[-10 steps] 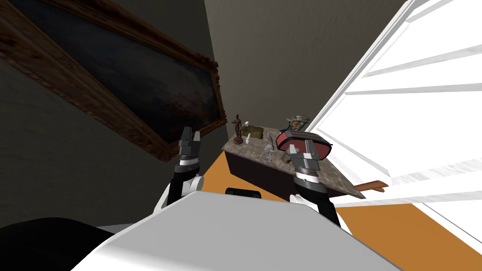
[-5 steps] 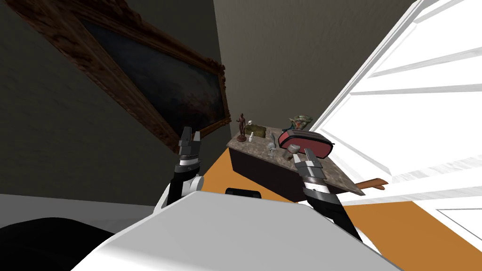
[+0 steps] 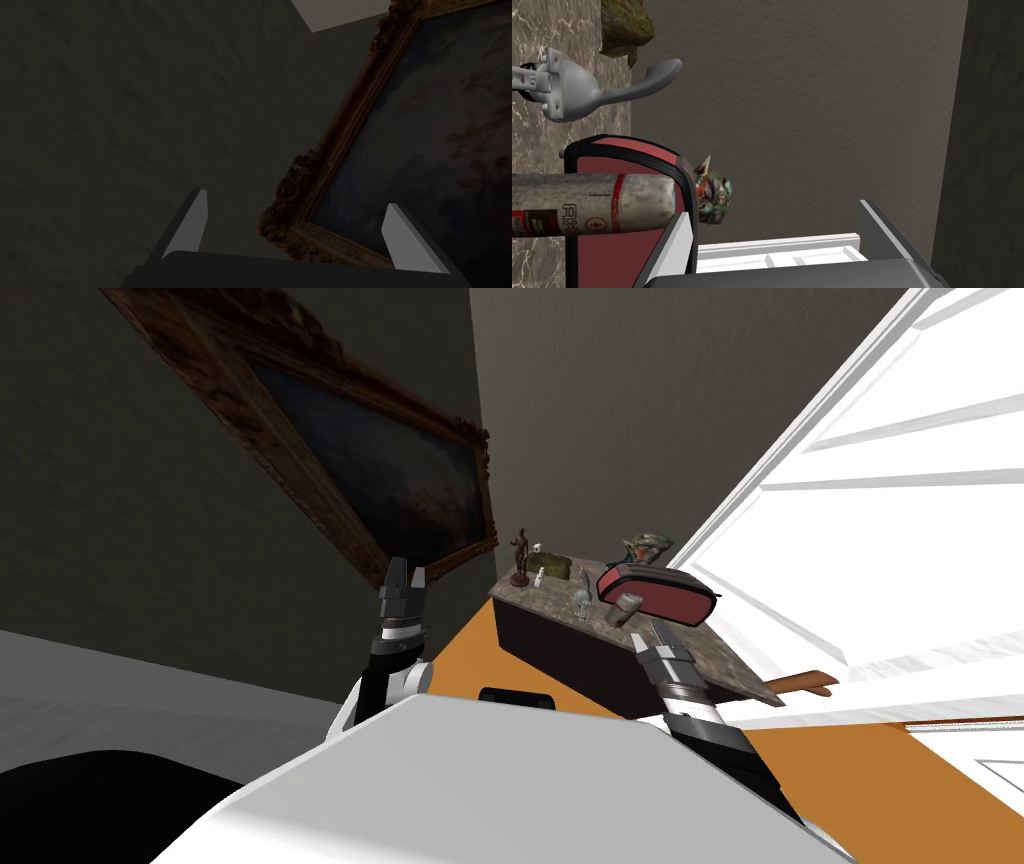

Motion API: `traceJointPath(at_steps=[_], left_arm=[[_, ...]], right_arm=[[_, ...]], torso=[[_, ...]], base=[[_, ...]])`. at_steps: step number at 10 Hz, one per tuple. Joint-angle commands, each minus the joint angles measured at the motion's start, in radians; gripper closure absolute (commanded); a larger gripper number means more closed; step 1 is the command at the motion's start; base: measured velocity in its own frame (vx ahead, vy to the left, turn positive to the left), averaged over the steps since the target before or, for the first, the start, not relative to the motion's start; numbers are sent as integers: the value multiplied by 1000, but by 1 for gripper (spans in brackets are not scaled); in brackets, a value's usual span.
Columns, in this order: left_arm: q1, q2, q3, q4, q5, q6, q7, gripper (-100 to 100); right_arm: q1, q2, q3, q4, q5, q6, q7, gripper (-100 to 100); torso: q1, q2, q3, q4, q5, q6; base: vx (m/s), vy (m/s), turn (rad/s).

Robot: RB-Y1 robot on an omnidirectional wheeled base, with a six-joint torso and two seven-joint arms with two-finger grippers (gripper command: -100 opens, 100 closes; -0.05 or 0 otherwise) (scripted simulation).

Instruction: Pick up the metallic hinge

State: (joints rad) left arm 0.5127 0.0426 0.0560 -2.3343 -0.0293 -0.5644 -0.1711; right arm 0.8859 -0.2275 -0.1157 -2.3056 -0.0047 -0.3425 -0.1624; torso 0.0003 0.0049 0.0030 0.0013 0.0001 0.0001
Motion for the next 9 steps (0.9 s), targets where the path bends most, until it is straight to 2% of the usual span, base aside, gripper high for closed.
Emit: traceJointPath(at_steps=[1,2,3,4,5,6,7,8,9], left_arm=[[0,0,0,0,0,0,0,0],[0,0,0,0,0,0,0,0],[0,0,0,0,0,0,0,0],[0,0,0,0,0,0,0,0],[0,0,0,0,0,0,0,0],[0,0,0,0,0,0,0,0],[0,0,0,0,0,0,0,0],[0,0,0,0,0,0,0,0],[0,0,0,0,0,0,0,0]], right_arm=[[50,-37,-30,-2,-7,27,-20,-100],[71,-37,-30,-2,-7,27,-20,-100],[110,-65,-52,-1,-10,53,-34,-100],[128,-65,-52,-1,-10,53,-34,-100],[163,-94,-74,0,-13,79,-49,-100],[187,-94,-74,0,-13,79,-49,-100],[219,-124,-95,1,-16,106,-65,-100],[246,-124,-95,1,-16,106,-65,-100],[278,-154,-117,1,-19,134,-81,-100]], torso=[[0,0,0,0,0,0],[0,1,0,0,0,0],[0,0,0,0,0,0],[-1,0,0,0,0,0],[-1,-1,0,0,0,0],[0,-1,0,0,0,0],[-1,-1,0,0,0,0],[-1,-1,0,0,0,-1],[-1,-1,-1,0,0,0]], base=[[-84,27,163],[-65,11,79],[-62,15,157],[-53,15,89],[-61,23,178],[-57,13,93],[-60,19,203],[-47,10,102],[-51,14,193]])
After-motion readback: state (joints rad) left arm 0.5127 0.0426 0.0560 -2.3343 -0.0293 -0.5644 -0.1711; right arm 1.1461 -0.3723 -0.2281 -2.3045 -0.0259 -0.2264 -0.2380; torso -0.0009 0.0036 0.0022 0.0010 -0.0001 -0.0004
